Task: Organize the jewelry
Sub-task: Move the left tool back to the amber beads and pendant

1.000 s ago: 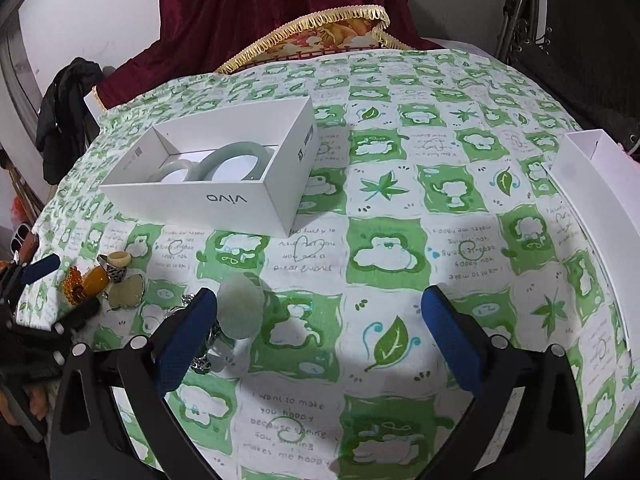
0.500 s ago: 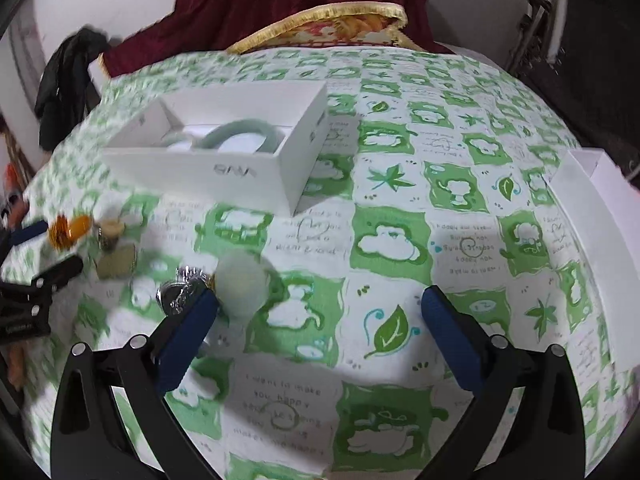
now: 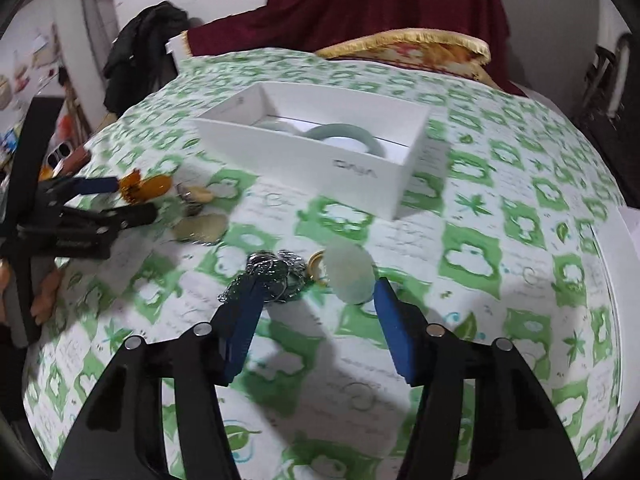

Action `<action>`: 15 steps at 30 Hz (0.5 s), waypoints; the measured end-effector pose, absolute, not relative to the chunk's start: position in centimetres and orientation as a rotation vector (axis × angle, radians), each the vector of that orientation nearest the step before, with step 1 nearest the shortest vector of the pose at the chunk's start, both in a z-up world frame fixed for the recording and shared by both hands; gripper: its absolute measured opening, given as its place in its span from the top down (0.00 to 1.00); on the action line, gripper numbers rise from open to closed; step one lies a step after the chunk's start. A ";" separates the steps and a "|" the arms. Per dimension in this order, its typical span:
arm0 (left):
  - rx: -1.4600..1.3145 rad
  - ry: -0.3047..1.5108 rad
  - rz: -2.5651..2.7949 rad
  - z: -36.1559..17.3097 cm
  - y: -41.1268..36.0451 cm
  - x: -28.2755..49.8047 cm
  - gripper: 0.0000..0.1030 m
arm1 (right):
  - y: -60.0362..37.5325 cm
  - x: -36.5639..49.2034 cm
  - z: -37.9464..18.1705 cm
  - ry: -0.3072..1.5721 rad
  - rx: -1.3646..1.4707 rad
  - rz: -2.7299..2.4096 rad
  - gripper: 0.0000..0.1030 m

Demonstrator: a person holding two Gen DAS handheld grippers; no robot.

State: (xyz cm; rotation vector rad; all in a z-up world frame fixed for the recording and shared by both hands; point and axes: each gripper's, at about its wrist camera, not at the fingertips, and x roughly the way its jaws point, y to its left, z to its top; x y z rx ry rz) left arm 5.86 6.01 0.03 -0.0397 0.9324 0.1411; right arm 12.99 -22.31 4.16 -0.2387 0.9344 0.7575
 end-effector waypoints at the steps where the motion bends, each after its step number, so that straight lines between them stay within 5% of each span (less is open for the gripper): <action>1: -0.040 0.932 0.141 0.0 6.0 5.9 0.03 | -22.3 13.0 4.2 0.937 -0.235 0.765 0.46; 11: -0.039 0.932 0.139 0.0 6.1 5.8 0.03 | -23.9 14.9 3.9 0.962 -0.153 0.688 0.51; 15: -0.038 0.932 0.139 0.0 6.1 5.9 0.03 | -24.2 15.6 3.9 0.963 -0.127 0.679 0.76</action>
